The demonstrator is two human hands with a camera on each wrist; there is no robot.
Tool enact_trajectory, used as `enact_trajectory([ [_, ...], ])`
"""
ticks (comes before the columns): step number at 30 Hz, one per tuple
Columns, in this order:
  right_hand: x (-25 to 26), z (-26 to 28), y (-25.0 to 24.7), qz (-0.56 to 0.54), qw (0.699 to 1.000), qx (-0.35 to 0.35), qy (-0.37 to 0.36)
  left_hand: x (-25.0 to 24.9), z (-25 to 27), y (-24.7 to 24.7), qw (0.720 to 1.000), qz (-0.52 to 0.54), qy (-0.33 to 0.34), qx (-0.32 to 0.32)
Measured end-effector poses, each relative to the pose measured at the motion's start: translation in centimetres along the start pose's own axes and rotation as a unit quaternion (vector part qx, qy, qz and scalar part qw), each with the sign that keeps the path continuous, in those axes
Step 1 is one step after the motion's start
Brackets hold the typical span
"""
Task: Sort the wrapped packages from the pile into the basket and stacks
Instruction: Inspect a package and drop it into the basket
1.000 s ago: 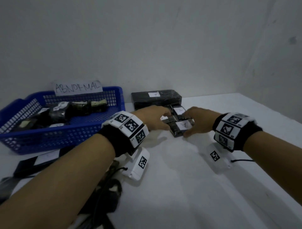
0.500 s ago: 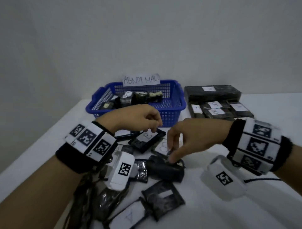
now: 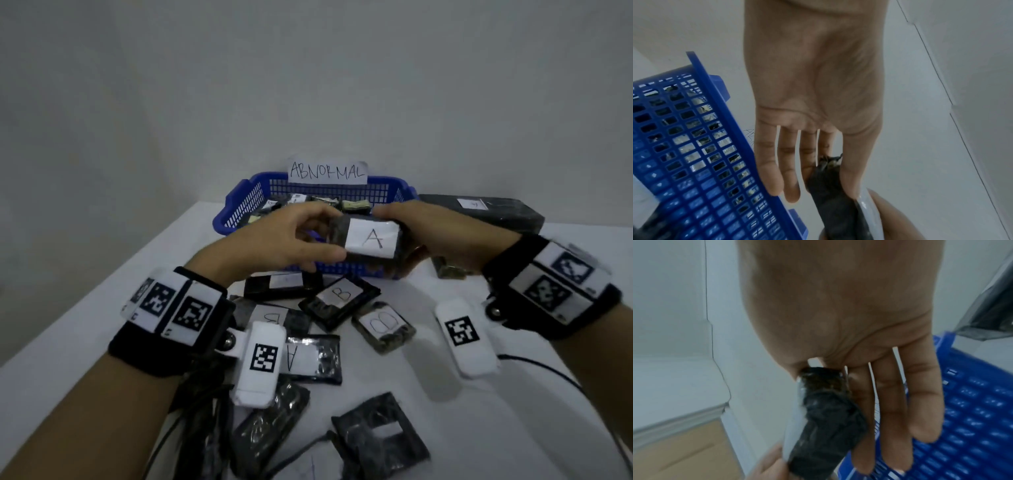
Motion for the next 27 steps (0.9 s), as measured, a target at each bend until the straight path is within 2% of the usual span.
enact_trajectory([
  [2,0.6,-1.1,0.2,-0.069,0.997,-0.024,-0.023,0.2,-0.7,-1.2,0.998,0.041,0.008,-0.056],
  [7,2.6,-3.9,0.9,-0.156,0.976,-0.073,-0.136,0.6,-1.6,-3.0,0.986,0.111,0.029,-0.119],
  [11,4.1,-5.1,1.5,-0.132,0.965,-0.113,-0.195,0.6,-1.4,-4.4,0.967,0.160,0.046,-0.192],
  [16,5.1,-4.4,2.1,-0.066,0.945,-0.141,-0.288,-0.2,-0.9,-5.2,0.972,0.081,0.068,-0.211],
  [21,4.8,-3.7,1.3,-0.083,0.954,-0.122,-0.260,-0.5,-1.1,-5.4,0.972,0.059,0.085,-0.212],
  [27,4.0,-3.6,0.8,-0.188,0.964,-0.090,-0.167,-0.4,-1.5,-5.3,0.962,0.060,0.121,-0.237],
])
Point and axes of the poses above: each hand's wrist, its own z-axis away from the middle knuckle, its own y-axis out of the palm, x = y × z, the point moved 5 cm from there along -z, towards the middle knuckle, and after that the axes turned 6 degrees about -z, right-handed, at the moved point
